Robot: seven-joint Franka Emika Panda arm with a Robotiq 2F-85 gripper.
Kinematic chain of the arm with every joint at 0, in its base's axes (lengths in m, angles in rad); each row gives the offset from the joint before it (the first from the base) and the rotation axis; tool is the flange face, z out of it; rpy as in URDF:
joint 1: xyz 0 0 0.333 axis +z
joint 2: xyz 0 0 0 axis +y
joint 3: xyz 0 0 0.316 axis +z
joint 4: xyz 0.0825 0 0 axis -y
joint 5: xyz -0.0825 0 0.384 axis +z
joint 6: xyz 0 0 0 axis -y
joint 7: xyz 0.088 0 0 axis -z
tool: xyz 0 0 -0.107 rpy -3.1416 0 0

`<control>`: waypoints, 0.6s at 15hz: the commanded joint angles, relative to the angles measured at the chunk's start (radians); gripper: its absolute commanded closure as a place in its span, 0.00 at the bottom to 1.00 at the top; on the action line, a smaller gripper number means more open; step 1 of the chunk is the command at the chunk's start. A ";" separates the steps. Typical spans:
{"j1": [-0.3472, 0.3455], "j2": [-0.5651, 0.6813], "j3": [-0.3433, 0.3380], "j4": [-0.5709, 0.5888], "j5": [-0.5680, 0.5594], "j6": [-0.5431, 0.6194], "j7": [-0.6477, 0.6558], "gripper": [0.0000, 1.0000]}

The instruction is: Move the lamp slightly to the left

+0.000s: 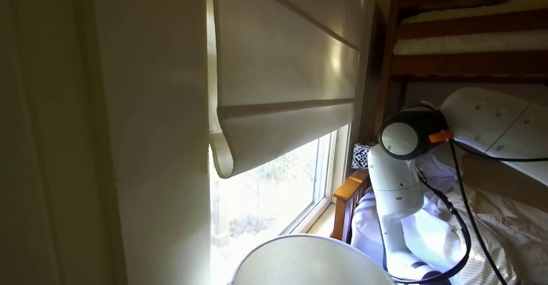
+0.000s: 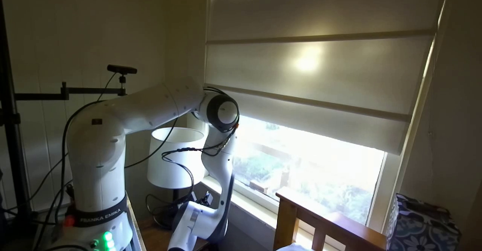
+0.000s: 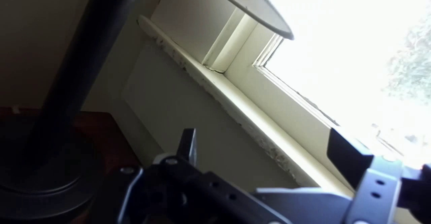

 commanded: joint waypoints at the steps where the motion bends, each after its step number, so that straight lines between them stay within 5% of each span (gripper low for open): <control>1: 0.024 -0.004 -0.019 -0.008 0.012 -0.019 0.009 0.00; 9: 0.024 -0.001 -0.032 -0.011 0.010 -0.030 -0.014 0.00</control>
